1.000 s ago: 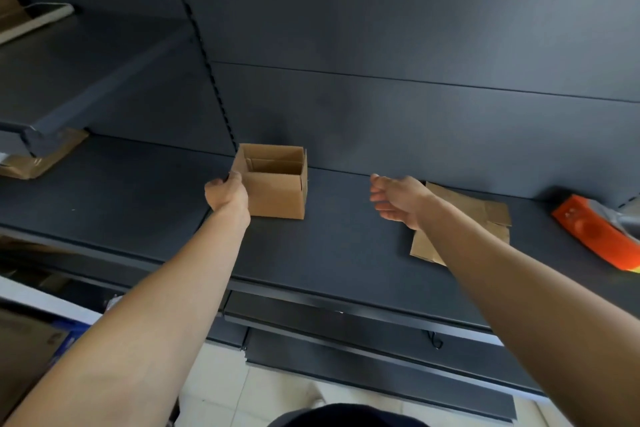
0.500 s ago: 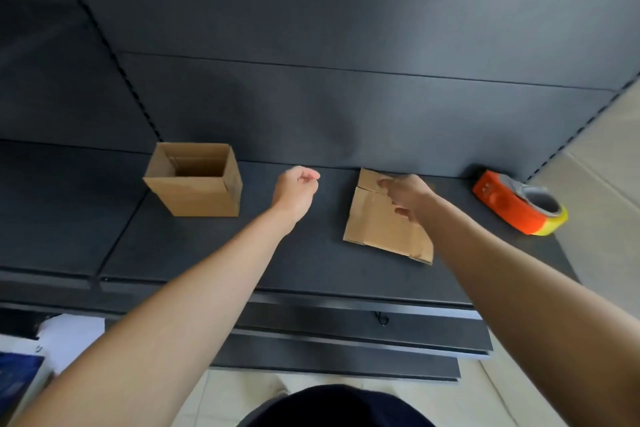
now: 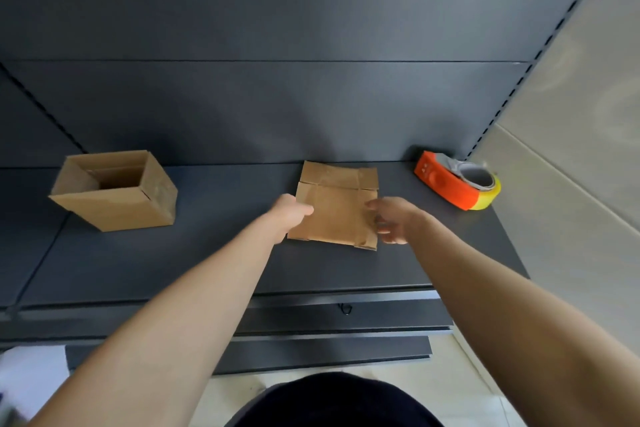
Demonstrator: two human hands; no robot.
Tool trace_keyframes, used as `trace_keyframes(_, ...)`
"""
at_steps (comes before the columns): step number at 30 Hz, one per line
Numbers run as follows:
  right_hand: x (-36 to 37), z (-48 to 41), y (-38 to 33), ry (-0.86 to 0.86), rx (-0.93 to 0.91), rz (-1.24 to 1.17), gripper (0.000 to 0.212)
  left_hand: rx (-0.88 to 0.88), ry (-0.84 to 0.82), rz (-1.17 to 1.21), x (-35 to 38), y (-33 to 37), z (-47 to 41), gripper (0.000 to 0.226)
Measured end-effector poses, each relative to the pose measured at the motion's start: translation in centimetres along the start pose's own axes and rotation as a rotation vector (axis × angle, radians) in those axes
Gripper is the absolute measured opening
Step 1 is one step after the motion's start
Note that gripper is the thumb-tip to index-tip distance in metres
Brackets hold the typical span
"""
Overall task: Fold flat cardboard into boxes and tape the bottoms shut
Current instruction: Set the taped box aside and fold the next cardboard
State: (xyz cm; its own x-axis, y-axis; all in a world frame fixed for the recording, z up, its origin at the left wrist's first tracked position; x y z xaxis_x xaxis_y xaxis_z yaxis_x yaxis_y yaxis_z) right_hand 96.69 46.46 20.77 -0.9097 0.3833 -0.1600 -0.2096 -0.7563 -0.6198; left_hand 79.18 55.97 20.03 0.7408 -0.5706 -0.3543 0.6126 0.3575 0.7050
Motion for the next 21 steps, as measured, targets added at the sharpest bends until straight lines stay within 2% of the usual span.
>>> trace_keyframes(1,-0.3,0.0,0.1,-0.001,0.009,-0.017,0.007,-0.003,0.005,-0.004,0.2,0.1,-0.1,0.062)
trace_keyframes(3,-1.1,0.1,-0.2,0.022,-0.005,-0.028,0.013,-0.016,0.025,0.018,0.5,0.3,0.0,0.060)
trace_keyframes(5,-2.0,0.0,-1.2,0.066,-0.059,-0.038,0.006,-0.034,0.011,0.065,0.9,0.7,-0.1,0.055)
trace_keyframes(6,-2.5,0.0,-1.8,0.095,-0.107,-0.028,0.012,-0.042,-0.020,0.075,1.3,1.0,0.1,0.051)
trace_keyframes(8,-3.4,0.0,-3.3,0.146,-0.206,0.015,0.038,-0.046,-0.087,0.075,2.1,1.8,0.7,0.048)
trace_keyframes(11,-4.7,0.9,-6.0,0.246,-0.374,0.224,0.039,-0.024,-0.087,0.034,2.9,3.5,1.1,0.066)
trace_keyframes(14,-5.1,2.6,-8.8,0.346,-0.575,0.575,0.038,0.136,0.050,0.106,2.6,6.5,1.0,0.081)
trace_keyframes(17,-4.7,3.8,-10.0,0.339,-0.702,0.855,0.041,0.275,0.181,0.198,1.9,9.6,1.4,0.088)
trace_keyframes(21,-4.5,4.4,-9.4,0.249,-0.719,0.896,0.046,0.296,0.200,0.226,1.9,10.6,1.0,0.093)
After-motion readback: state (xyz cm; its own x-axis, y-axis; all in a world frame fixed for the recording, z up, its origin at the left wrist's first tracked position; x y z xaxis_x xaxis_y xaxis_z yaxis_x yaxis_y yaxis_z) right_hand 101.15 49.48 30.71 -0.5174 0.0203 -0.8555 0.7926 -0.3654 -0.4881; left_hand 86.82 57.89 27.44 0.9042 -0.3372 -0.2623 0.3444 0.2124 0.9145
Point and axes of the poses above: each hand's wrist, its own z-axis away from the middle knuckle, its own x-axis out of the palm, y = z × x, the point moved 5 cm from there along -z, towards the middle knuckle, and after that the axes turned 1 degree about z, right-handed, at the moved point
